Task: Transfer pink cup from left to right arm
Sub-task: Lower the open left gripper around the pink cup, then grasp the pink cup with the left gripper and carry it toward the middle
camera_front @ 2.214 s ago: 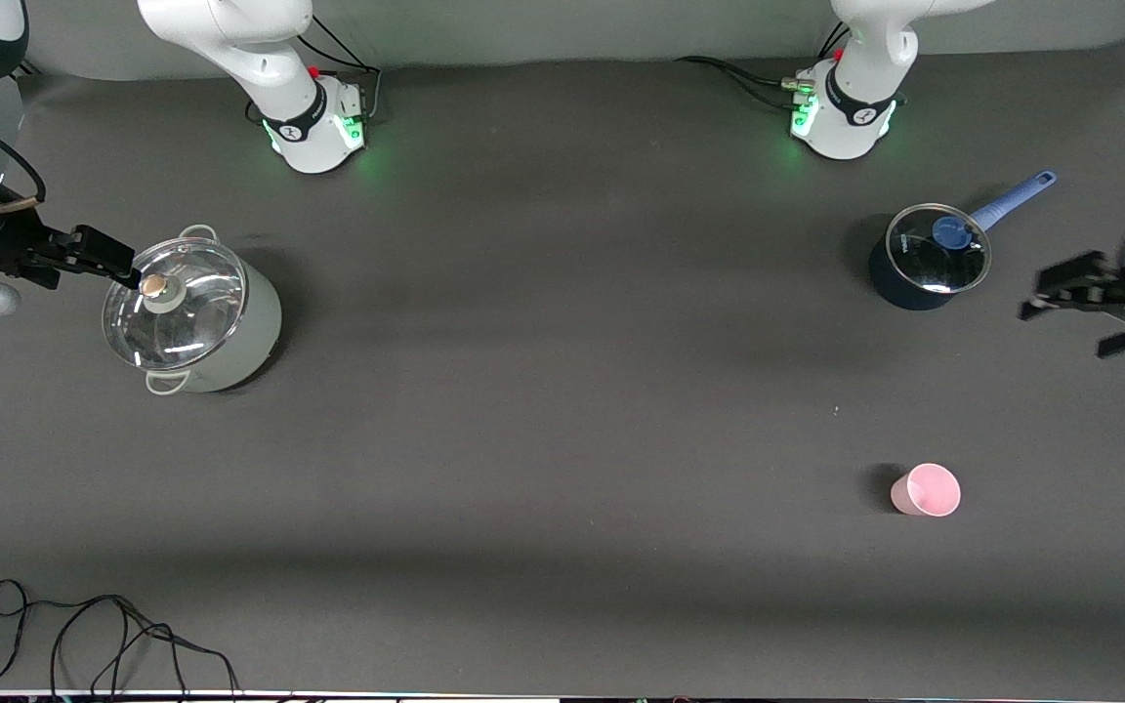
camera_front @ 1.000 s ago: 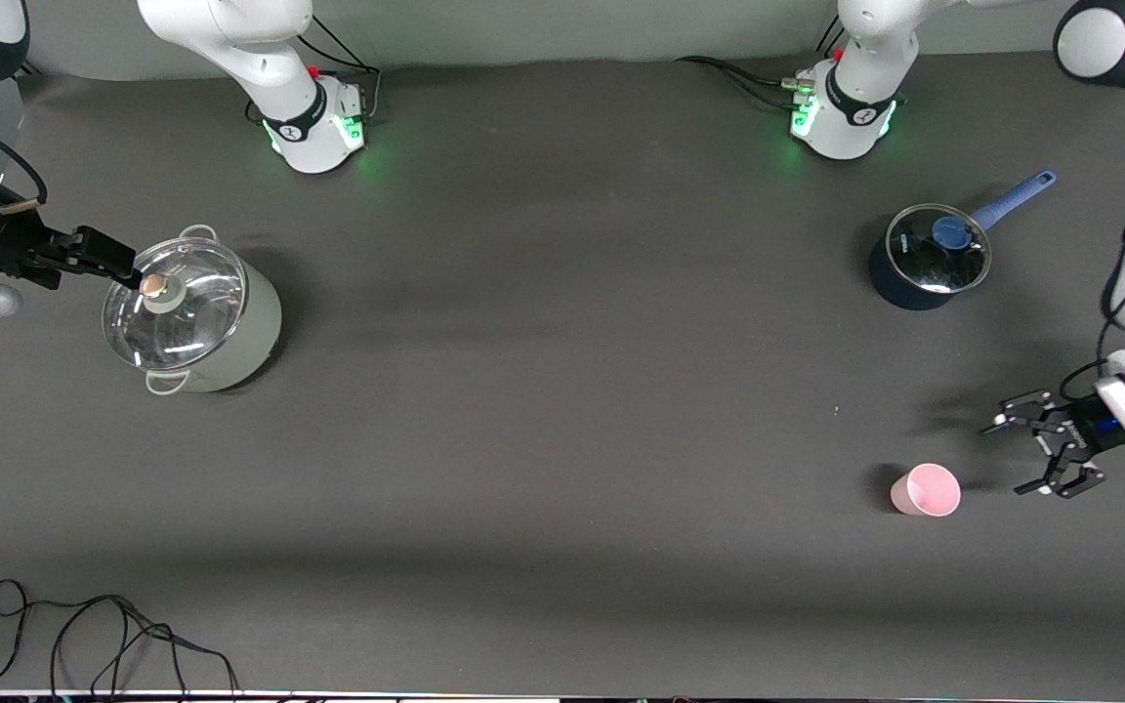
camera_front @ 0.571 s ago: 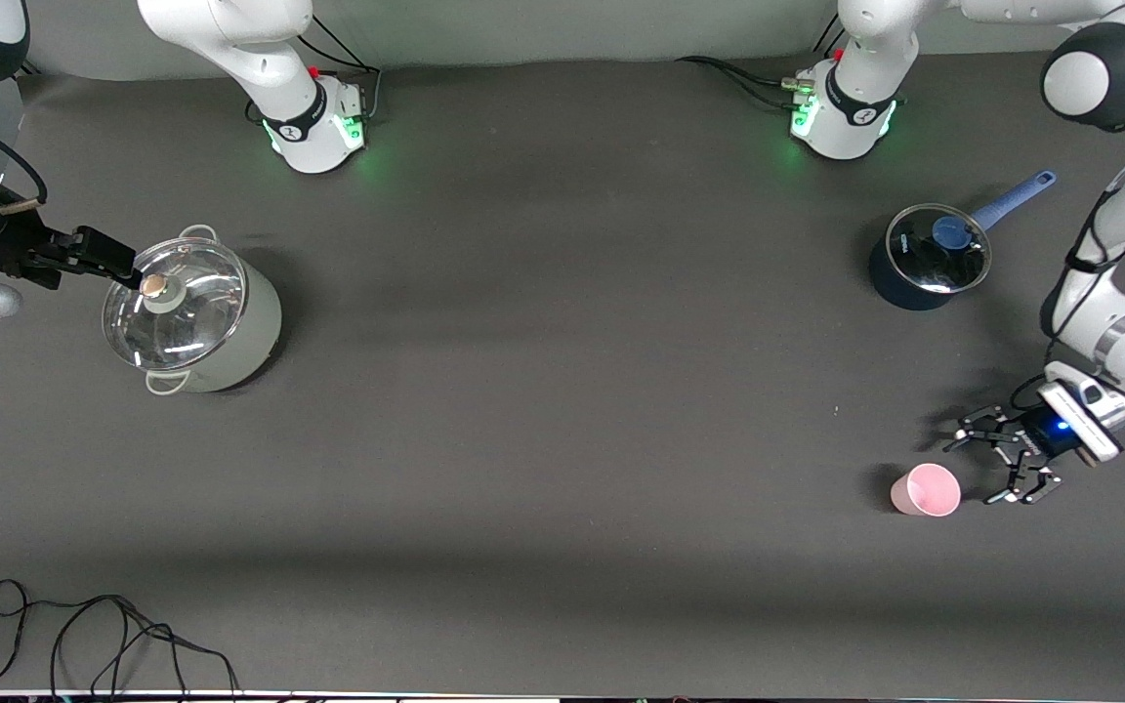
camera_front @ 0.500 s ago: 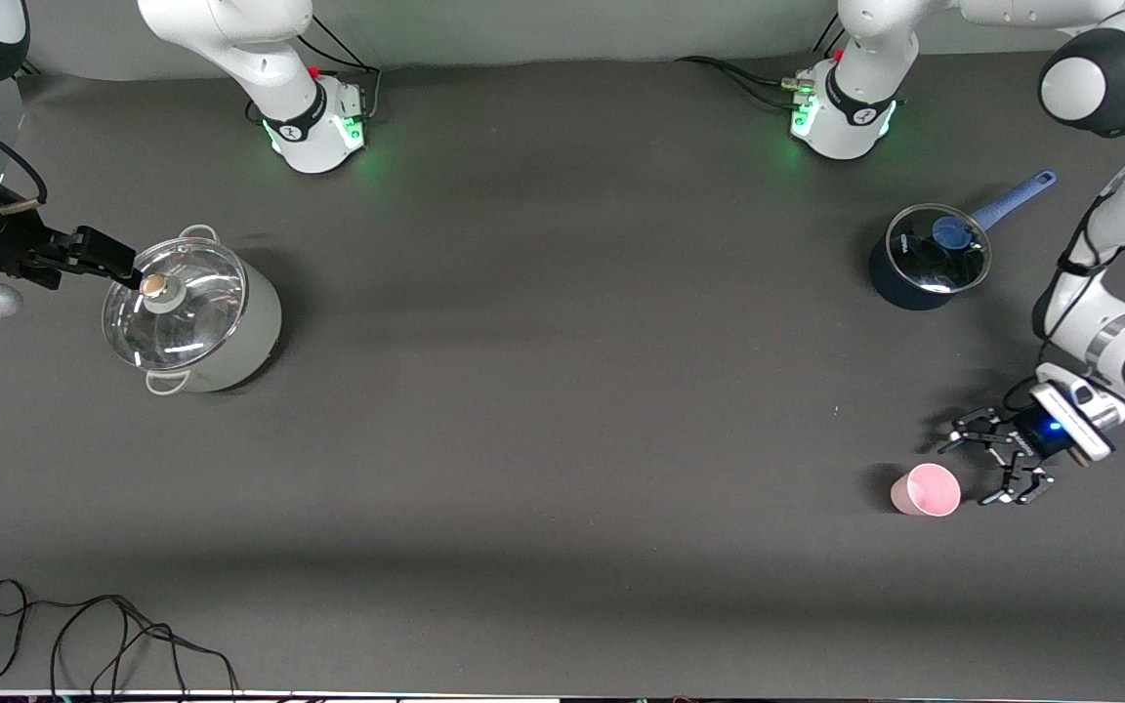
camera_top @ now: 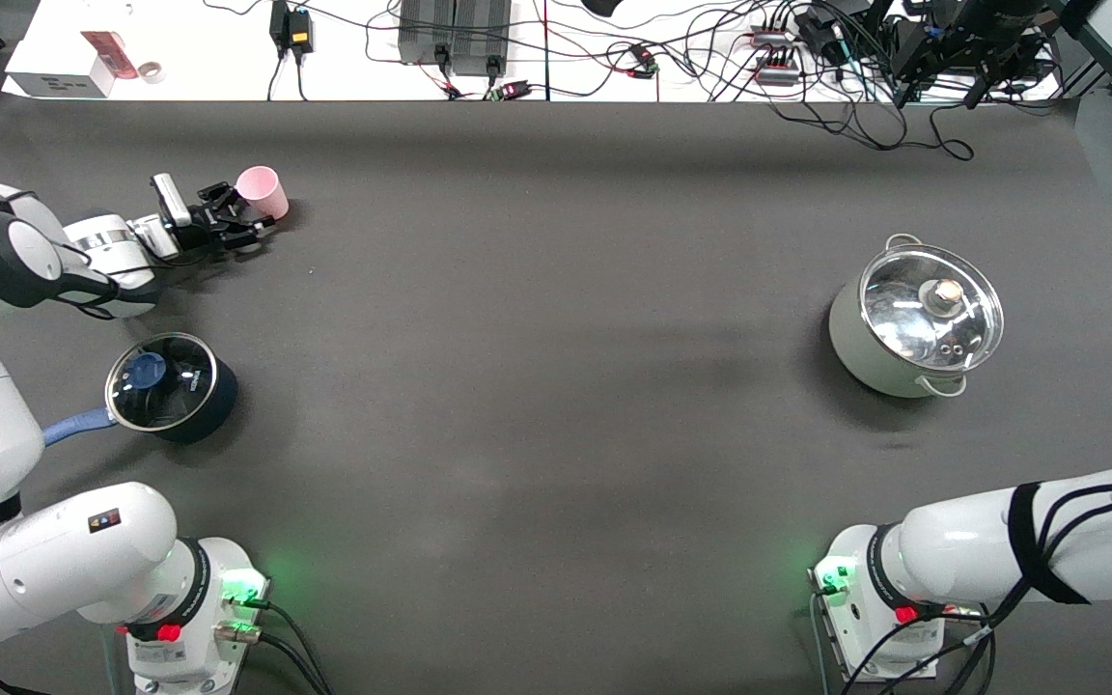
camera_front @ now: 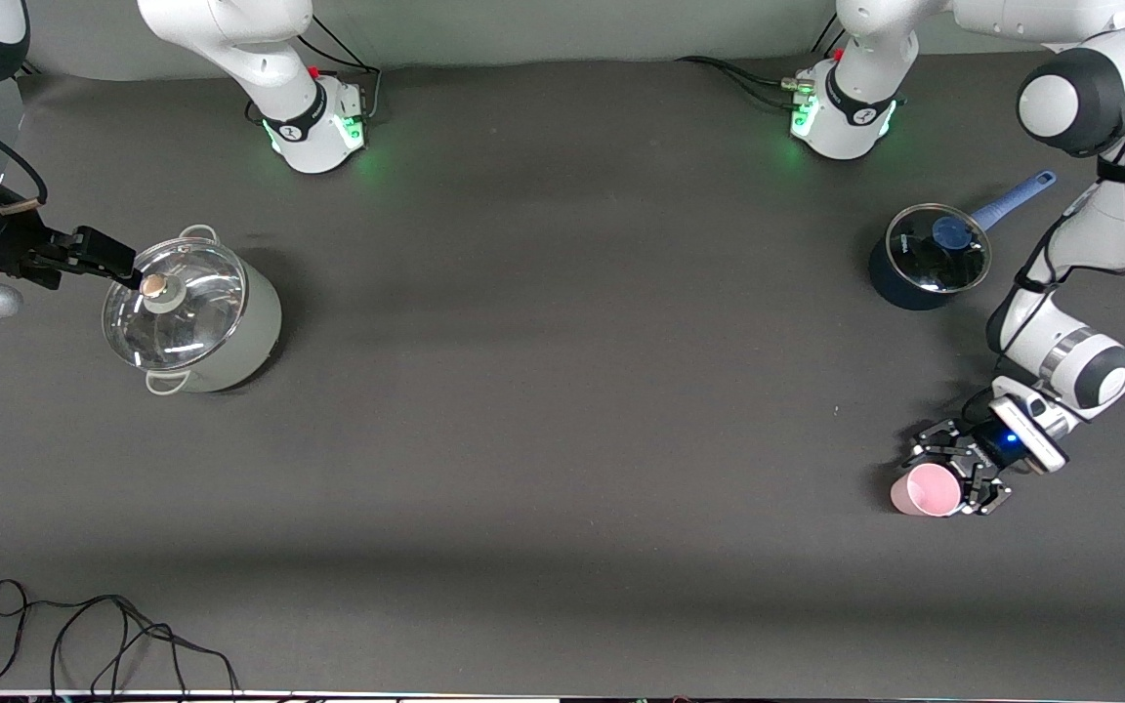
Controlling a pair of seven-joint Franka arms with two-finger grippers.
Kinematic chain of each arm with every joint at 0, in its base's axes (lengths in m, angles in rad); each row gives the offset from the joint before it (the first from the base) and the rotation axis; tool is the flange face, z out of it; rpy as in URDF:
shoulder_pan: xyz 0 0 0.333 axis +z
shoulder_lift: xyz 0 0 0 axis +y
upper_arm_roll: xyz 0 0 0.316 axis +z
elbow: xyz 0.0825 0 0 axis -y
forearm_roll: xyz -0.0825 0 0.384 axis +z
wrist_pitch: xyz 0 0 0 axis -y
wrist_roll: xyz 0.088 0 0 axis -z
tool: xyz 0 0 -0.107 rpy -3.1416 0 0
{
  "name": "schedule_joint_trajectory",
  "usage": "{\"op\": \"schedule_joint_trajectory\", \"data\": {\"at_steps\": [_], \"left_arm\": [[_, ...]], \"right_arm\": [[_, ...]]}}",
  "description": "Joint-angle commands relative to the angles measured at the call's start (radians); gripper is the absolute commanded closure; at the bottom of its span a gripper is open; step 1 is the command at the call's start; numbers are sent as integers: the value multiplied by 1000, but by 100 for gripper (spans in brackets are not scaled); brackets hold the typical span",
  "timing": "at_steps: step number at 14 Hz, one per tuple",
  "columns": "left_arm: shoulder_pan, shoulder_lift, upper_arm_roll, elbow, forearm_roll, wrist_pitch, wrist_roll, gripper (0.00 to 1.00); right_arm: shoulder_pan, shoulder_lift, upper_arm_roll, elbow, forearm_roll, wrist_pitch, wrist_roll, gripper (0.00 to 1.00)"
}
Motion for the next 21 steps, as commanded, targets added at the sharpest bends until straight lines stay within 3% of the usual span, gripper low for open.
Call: {"op": "schedule_joint_trajectory", "data": {"at_steps": [1, 2, 5, 8, 10, 13, 16, 21], "left_arm": [[-16, -9, 3, -15, -41, 35, 21, 2], [-16, -11, -9, -16, -42, 43, 19, 6], [-16, -16, -13, -21, -45, 49, 19, 42], [-18, -20, -13, -24, -44, 59, 9, 57], [-24, -69, -31, -77, -45, 95, -8, 57], [-10, -211, -161, -224, -74, 271, -28, 58], [-21, -356, -299, -344, -230, 430, -24, 58], [-19, -570, -609, -498, -534, 699, -25, 58]], "right_arm": [[-2, 5, -2, 13, 15, -8, -17, 0], [-2, 5, -2, 13, 15, -8, -17, 0], [0, 5, -2, 13, 15, -10, -17, 0], [0, 5, -2, 13, 15, -10, -14, 0], [0, 5, -2, 13, 15, -10, -14, 0], [0, 5, -2, 13, 15, -10, -14, 0], [-2, 5, -2, 13, 15, -10, -14, 0], [-2, 5, -2, 13, 15, -11, -16, 0]]}}
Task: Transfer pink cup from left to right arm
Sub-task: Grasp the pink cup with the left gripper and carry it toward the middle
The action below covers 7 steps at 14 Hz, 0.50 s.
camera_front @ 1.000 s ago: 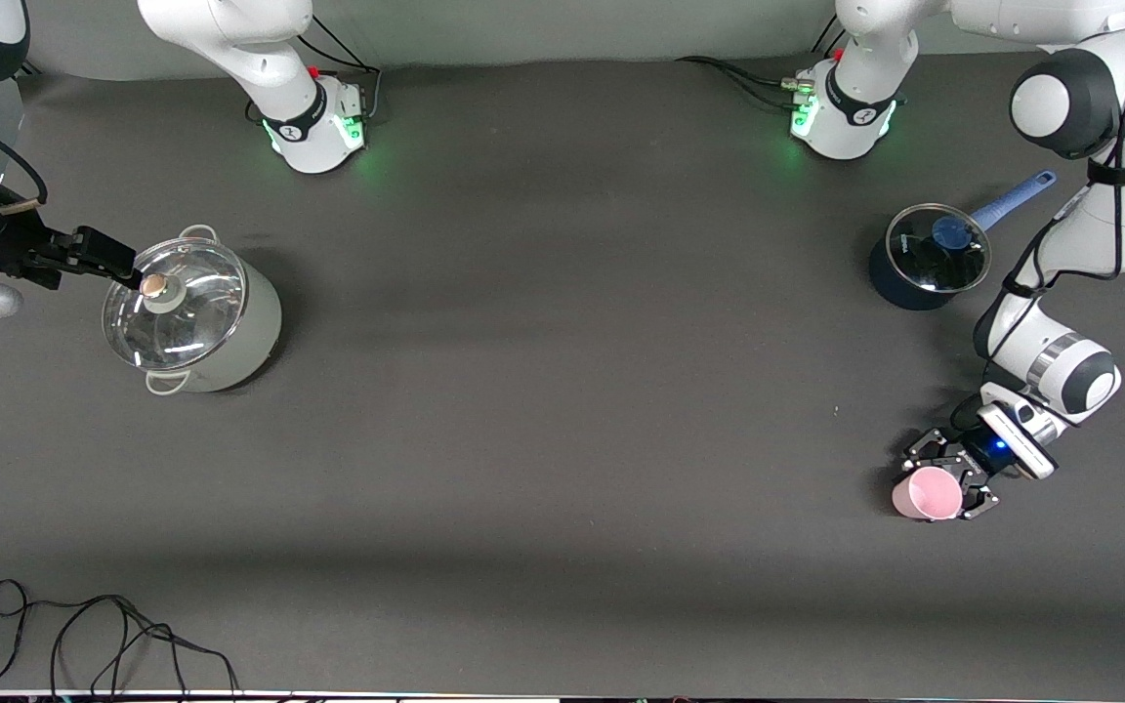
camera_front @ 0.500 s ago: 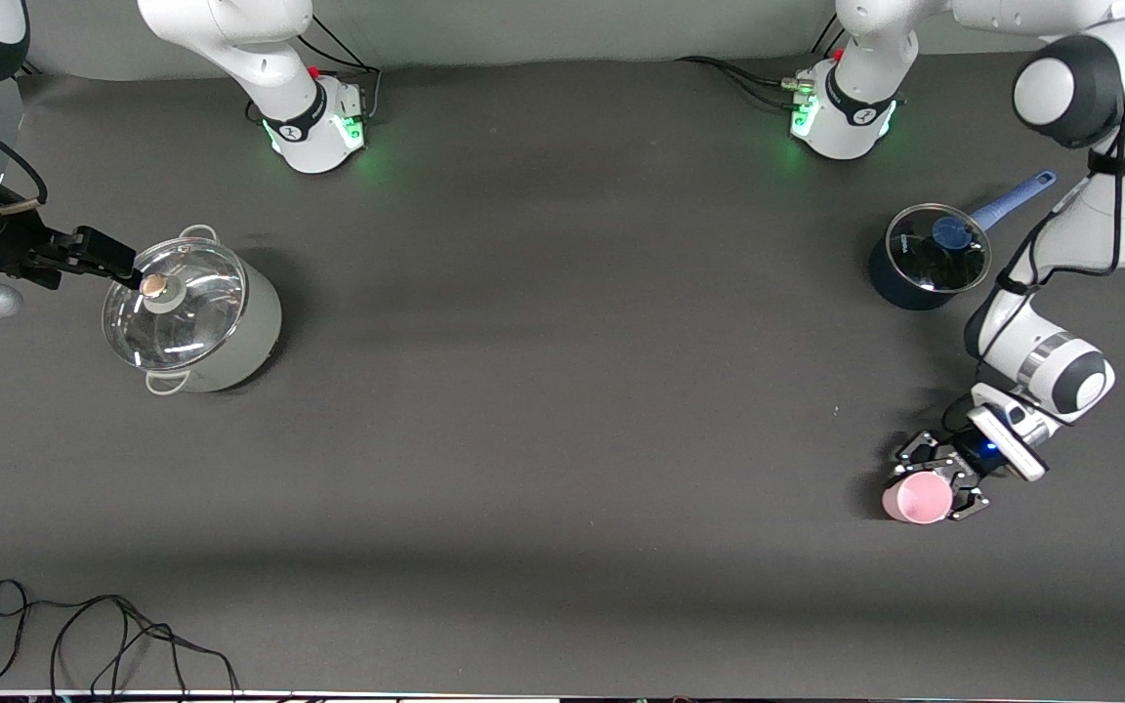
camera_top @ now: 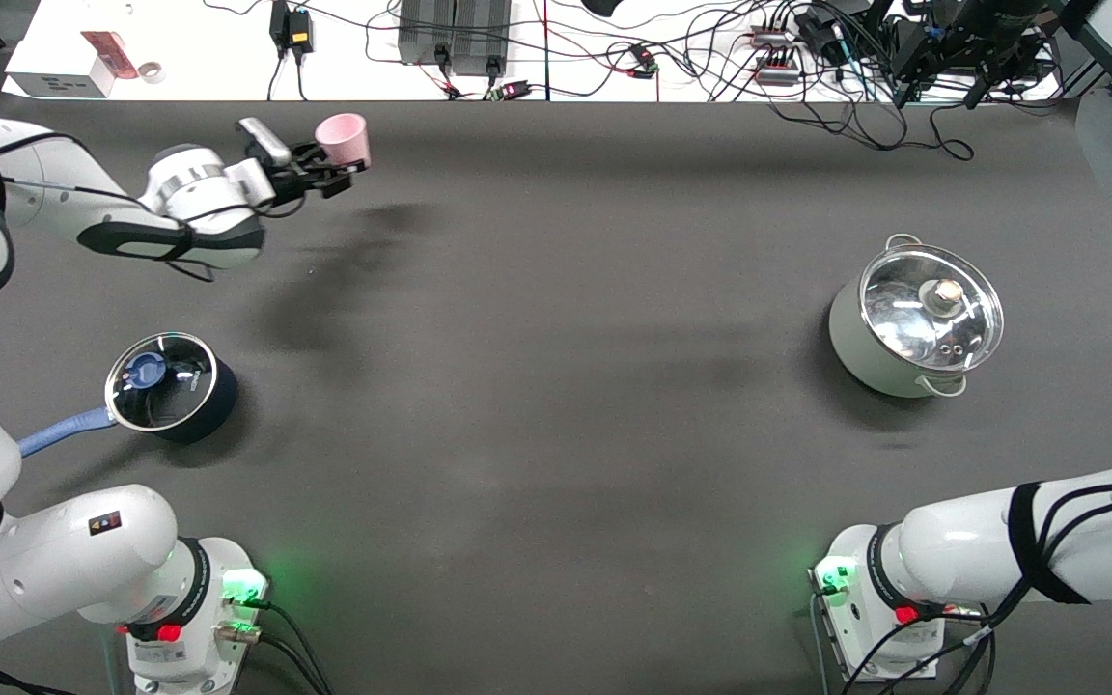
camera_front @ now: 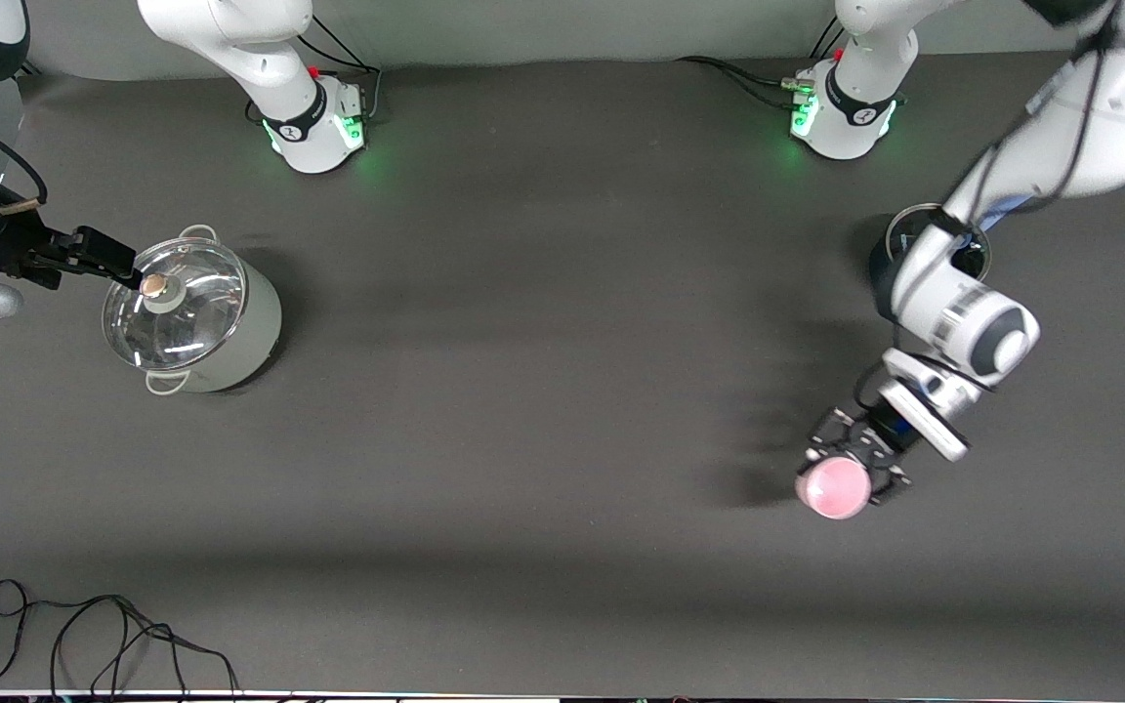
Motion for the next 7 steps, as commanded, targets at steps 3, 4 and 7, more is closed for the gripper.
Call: {"op": "schedule_joint_trajectory", "data": {"at_steps": [3, 4, 7], "left_arm": [[3, -171, -285, -90, -224, 218, -6, 58], [3, -185, -338, -79, -250, 257, -7, 58], [0, -197, -480, -26, -287, 367, -9, 58]], "right_arm": [[0, 4, -1, 15, 17, -11, 2, 0], [1, 4, 1, 15, 17, -11, 38, 0], [3, 4, 2, 24, 107, -31, 258, 0]]}}
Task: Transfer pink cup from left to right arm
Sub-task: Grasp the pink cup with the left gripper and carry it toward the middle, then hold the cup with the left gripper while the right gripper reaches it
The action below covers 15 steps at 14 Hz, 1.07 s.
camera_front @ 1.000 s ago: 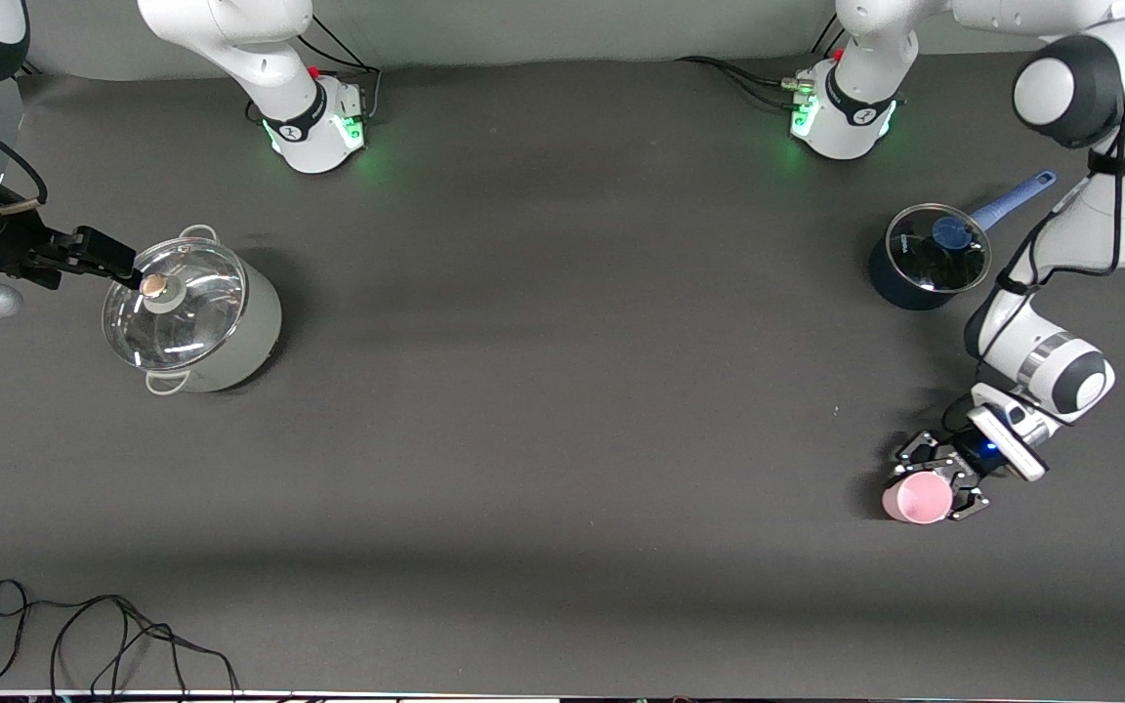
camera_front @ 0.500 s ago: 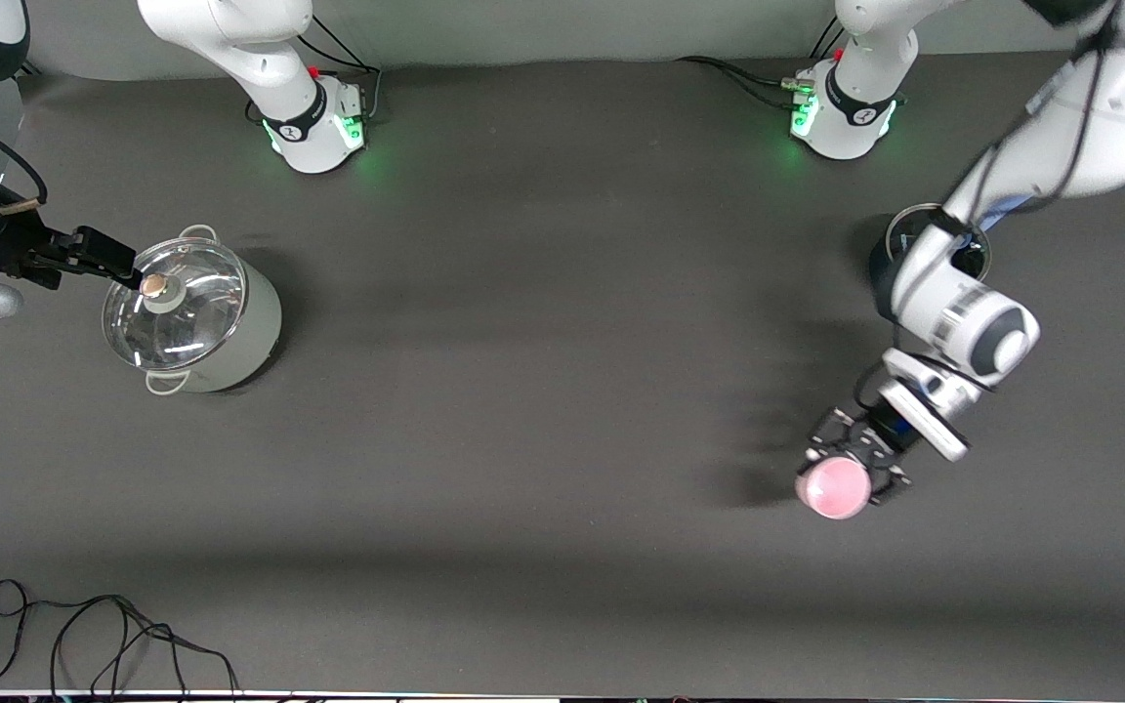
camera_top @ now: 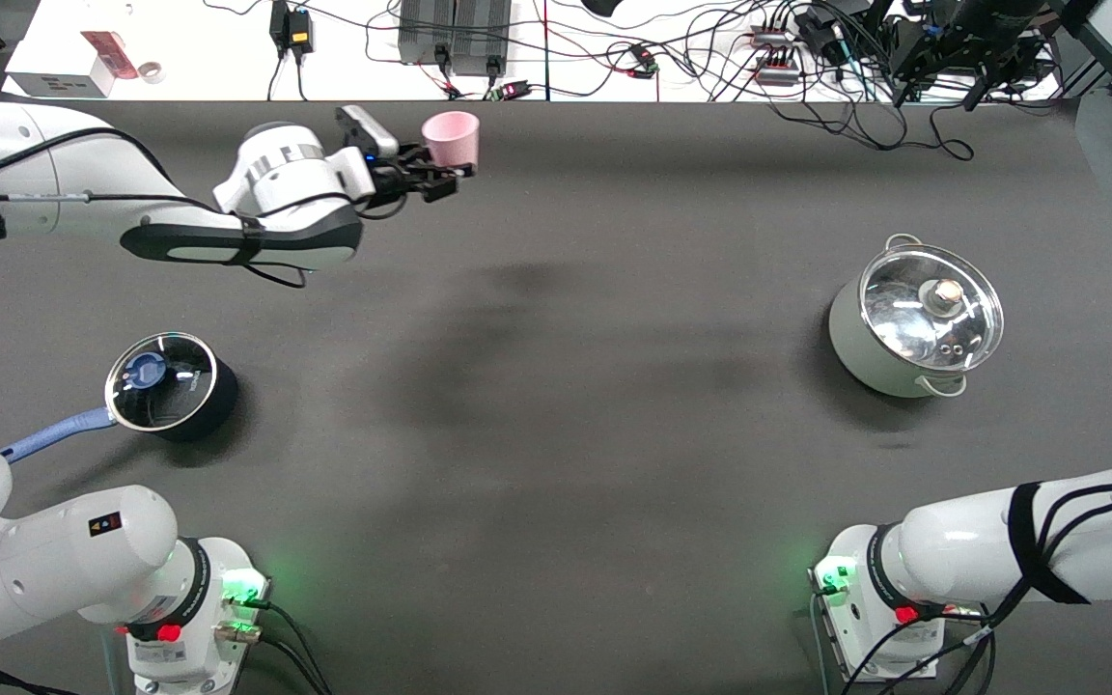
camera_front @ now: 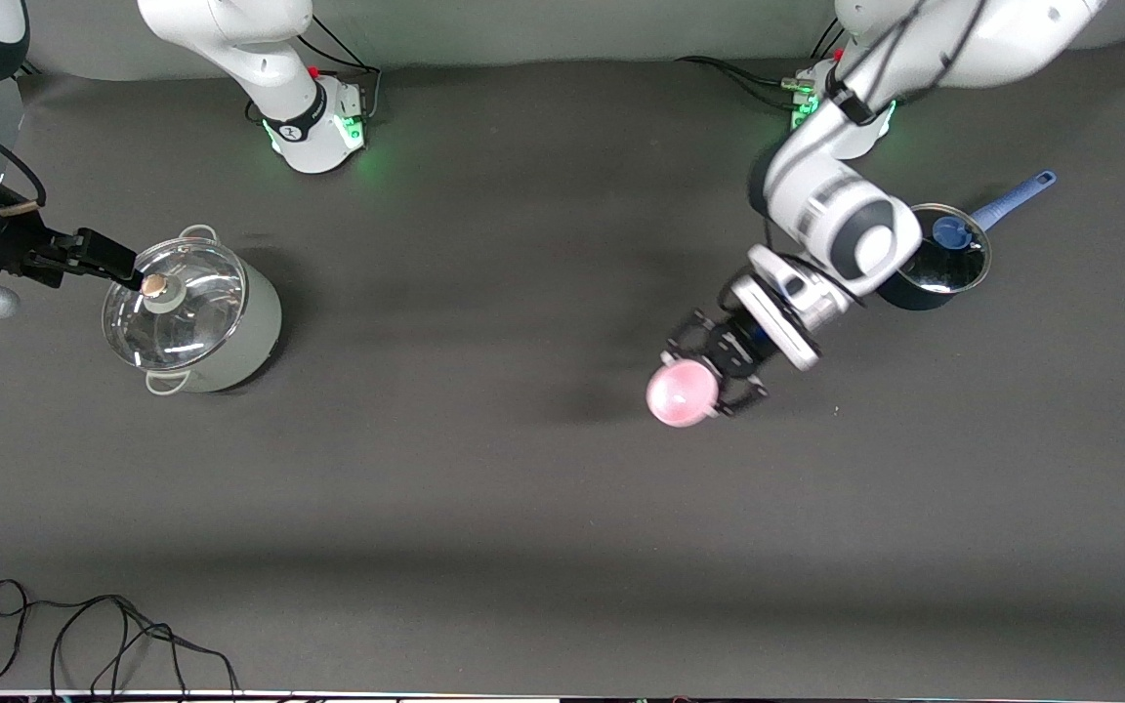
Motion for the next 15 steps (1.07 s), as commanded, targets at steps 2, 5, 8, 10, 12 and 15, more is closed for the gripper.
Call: {"op": "schedule_joint_trajectory", "data": {"at_steps": [2, 5, 8, 10, 12, 15], "left_arm": [[-60, -25, -103, 107, -50, 173, -38, 58], [-201, -14, -94, 255, -48, 342, -127, 58], [-255, -16, -93, 278, -47, 391, -139, 58], [-267, -16, -94, 278, -47, 401, -141, 58], [-270, -17, -94, 278, -47, 402, -141, 58], [-270, -17, -93, 278, -47, 402, -142, 58]], "right_arm": [[24, 4, 8, 27, 114, -26, 319, 1], [120, 6, 10, 51, 151, -47, 591, 1], [254, 32, 10, 116, 164, -49, 846, 1], [318, 79, 10, 189, 220, -49, 1030, 1], [371, 154, 10, 295, 260, -49, 1203, 1], [421, 237, 13, 390, 262, -49, 1294, 1]]}}
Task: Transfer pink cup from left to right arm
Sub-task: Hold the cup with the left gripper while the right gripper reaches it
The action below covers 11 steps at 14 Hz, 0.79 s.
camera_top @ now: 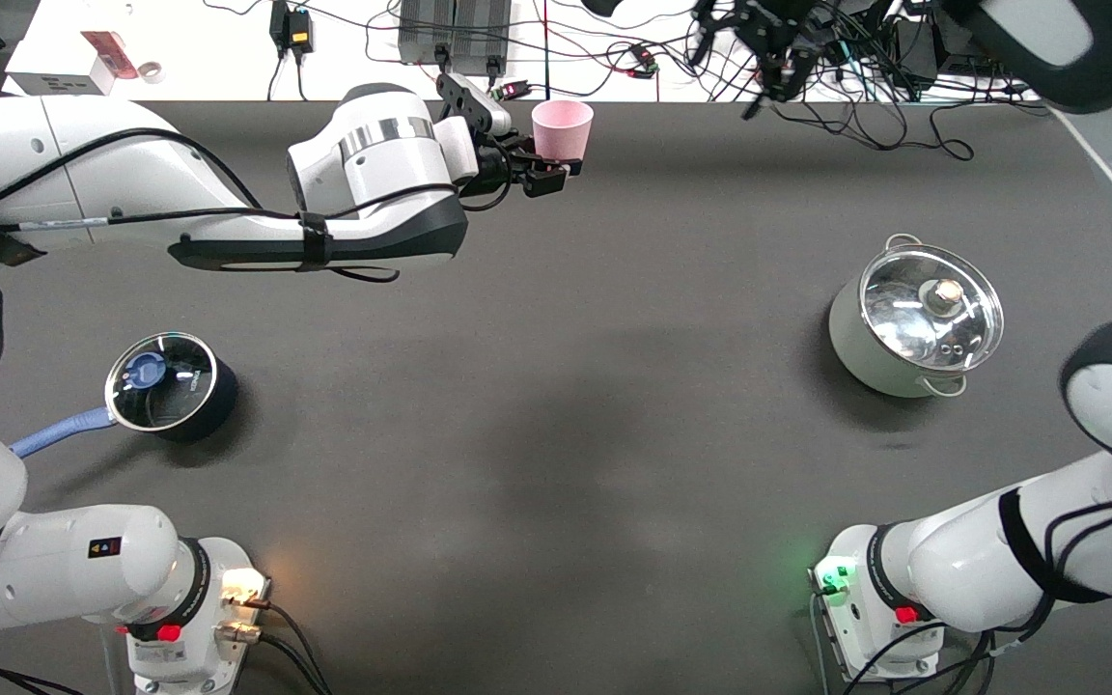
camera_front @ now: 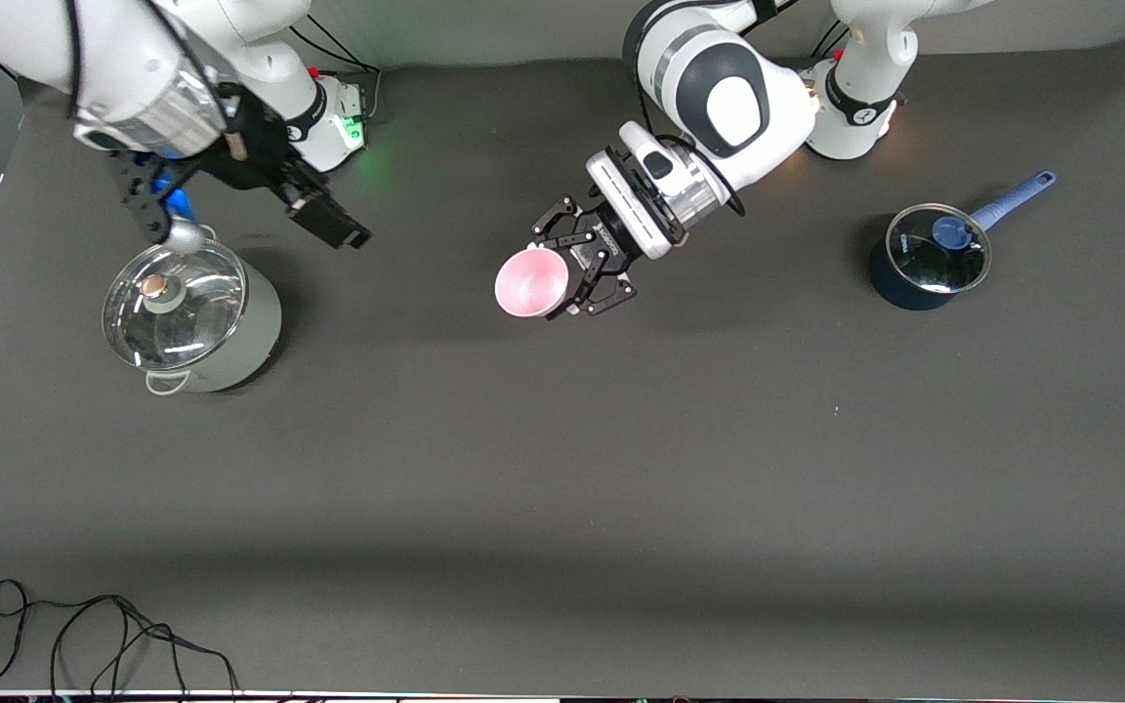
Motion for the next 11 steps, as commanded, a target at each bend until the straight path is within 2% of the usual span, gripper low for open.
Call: {"op": "schedule_joint_trajectory", "data": {"at_steps": [1, 7, 11], "left_arm": [[-18, -12, 14, 13, -19, 19, 0, 58], [-18, -15, 19, 8, -9, 19, 3, 57], [-20, -15, 17, 8, -9, 19, 2, 57]], "right_arm": [[62, 116, -3, 136, 20, -30, 104, 1], [148, 288, 1, 292, 20, -27, 217, 1], [179, 348, 3, 311, 10, -8, 188, 1]]}}
